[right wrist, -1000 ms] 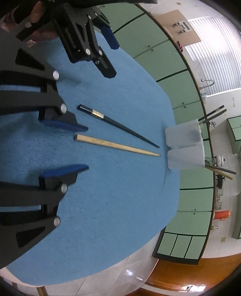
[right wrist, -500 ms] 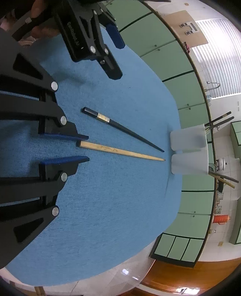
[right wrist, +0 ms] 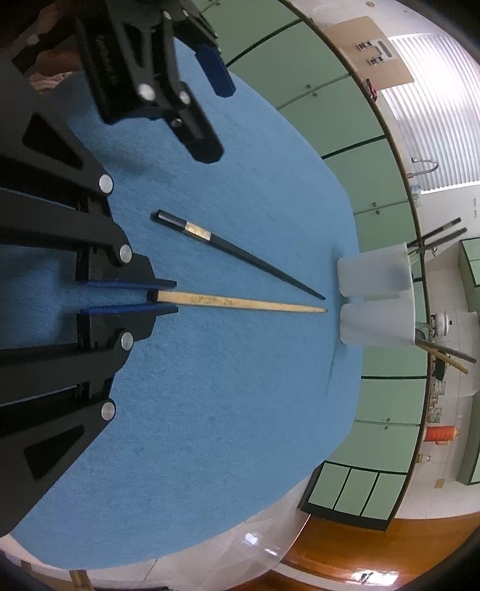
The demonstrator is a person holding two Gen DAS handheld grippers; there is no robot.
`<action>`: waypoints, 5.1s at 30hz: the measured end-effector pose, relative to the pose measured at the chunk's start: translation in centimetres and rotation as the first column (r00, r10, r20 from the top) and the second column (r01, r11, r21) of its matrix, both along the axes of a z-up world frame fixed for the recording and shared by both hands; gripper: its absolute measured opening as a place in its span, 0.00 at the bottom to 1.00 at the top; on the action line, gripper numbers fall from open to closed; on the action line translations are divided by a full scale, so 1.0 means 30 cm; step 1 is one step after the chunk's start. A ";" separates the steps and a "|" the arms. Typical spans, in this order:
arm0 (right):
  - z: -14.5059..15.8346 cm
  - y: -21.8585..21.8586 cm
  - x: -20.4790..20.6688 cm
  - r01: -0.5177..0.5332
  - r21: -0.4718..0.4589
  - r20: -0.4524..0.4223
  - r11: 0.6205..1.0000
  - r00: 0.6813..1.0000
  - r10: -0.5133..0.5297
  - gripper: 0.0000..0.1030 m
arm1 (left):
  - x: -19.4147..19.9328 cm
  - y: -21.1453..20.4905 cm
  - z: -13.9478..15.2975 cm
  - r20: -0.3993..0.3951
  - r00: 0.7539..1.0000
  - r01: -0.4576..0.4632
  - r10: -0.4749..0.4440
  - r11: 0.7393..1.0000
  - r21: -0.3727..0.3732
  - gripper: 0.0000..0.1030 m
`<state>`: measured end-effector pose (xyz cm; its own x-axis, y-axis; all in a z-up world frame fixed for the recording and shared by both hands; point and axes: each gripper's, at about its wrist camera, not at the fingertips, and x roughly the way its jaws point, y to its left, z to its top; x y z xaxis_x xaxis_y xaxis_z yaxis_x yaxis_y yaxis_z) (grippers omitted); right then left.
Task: Organize utensils
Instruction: 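Close the right gripper on the wooden chopstick while the left grasps the black chopstick, then lift both chopsticks and carry them over the white caddy, then lower both chopsticks into the caddy and open both grippers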
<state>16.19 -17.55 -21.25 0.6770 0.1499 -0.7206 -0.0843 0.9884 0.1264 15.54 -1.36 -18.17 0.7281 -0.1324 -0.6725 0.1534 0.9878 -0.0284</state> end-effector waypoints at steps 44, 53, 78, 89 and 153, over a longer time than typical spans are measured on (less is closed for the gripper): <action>-0.010 -0.149 -0.032 0.107 0.068 -0.004 0.992 0.994 -0.107 0.06 | -0.009 -0.213 -0.065 -0.093 0.991 0.103 -0.101 0.995 0.015 0.43; -0.022 -0.149 -0.032 0.108 0.069 -0.003 0.992 0.994 -0.108 0.06 | -0.017 -0.249 -0.077 -0.062 0.995 0.082 -0.079 0.996 0.044 0.20; 0.237 -0.225 -0.099 0.058 0.064 0.186 0.996 0.980 -0.069 0.06 | -0.050 -0.201 0.215 0.156 0.982 0.083 -0.103 0.988 0.128 0.06; 0.512 -0.288 -0.072 0.005 0.117 0.297 0.993 0.954 -0.039 0.06 | -0.019 -0.183 0.467 0.272 0.950 0.139 -0.154 0.987 0.075 0.06; 0.786 -0.152 0.827 -0.059 0.008 0.375 0.998 0.925 0.052 0.06 | 0.866 -0.207 0.723 0.412 0.911 0.050 -0.019 0.997 -0.066 0.06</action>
